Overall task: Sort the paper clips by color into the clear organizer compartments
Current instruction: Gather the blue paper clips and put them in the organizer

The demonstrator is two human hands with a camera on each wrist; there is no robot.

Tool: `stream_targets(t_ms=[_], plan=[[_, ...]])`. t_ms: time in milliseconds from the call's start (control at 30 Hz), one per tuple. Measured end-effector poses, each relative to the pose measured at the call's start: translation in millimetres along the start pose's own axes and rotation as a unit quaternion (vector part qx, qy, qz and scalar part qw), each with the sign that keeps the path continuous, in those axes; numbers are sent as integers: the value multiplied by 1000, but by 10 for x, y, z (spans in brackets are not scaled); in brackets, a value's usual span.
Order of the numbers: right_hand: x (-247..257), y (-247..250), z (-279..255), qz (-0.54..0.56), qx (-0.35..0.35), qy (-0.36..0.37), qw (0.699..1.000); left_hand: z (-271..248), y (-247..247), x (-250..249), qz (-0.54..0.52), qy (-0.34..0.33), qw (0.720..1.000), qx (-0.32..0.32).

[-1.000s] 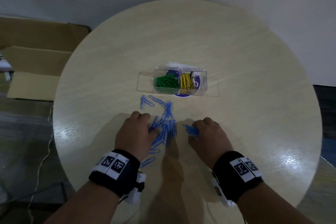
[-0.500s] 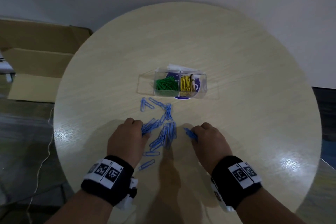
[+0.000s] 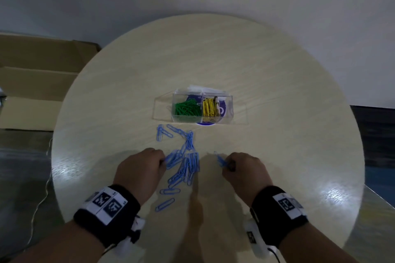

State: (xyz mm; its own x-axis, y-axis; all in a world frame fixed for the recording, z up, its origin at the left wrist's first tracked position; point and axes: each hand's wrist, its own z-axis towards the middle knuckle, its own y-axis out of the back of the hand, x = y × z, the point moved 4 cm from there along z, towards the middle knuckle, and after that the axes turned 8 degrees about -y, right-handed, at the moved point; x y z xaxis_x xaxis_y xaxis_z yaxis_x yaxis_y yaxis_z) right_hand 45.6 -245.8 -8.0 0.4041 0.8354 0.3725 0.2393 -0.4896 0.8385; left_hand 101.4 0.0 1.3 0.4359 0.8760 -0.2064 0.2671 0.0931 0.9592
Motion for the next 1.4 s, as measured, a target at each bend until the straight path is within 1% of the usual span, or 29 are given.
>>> stream_targets(t_ms=[33,100,200,267,333,467,533,600,667,700,800,967,1067,1167,1233,1300,1333,1400], plan=[[-29,80,29,34,-13,-19,999,1,37,2,-38,6,999,-22],[-58,282,124,95,-52,-42,993,26,92,-25,-113,22,993,-42],[-18,607,373,141,-97,-48,984,141,129,-97,-206,50,975,-61],[47,780,583,158,-105,-50,981,258,173,-170,-261,65,961,-70],[115,876,791,150,-100,-51,982,398,248,-267,-289,68,952,-73],[246,891,1063,115,-78,-50,989,691,443,-460,-291,53,952,-84],[282,893,1096,133,-80,-43,987,834,513,-542,-296,52,950,-84],[253,912,1065,188,-91,-48,977,972,529,-606,-305,53,947,-82],[166,930,985,252,-112,-63,959,1115,520,-662,-319,52,942,-90],[110,938,933,267,-123,-68,953,1187,513,-698,-319,51,942,-93],[-76,944,785,296,-141,-82,941,1404,510,-838,-285,44,954,-85],[-349,940,687,296,-144,-99,939,1668,528,-1048,-242,24,967,-79],[-436,944,729,297,-153,-100,937,1743,456,-1058,-268,34,961,-65],[-432,968,798,283,-162,-85,942,1721,438,-1054,-314,43,945,-76],[-353,989,844,261,-155,-61,951,1668,470,-1032,-388,69,914,-96],[-226,1004,916,231,-155,-18,960,1576,517,-957,-443,102,882,-122],[-151,1002,975,218,-156,11,963,1526,547,-902,-450,105,876,-139],[-13,948,1105,186,-140,65,970,1410,582,-742,-430,101,880,-175]])
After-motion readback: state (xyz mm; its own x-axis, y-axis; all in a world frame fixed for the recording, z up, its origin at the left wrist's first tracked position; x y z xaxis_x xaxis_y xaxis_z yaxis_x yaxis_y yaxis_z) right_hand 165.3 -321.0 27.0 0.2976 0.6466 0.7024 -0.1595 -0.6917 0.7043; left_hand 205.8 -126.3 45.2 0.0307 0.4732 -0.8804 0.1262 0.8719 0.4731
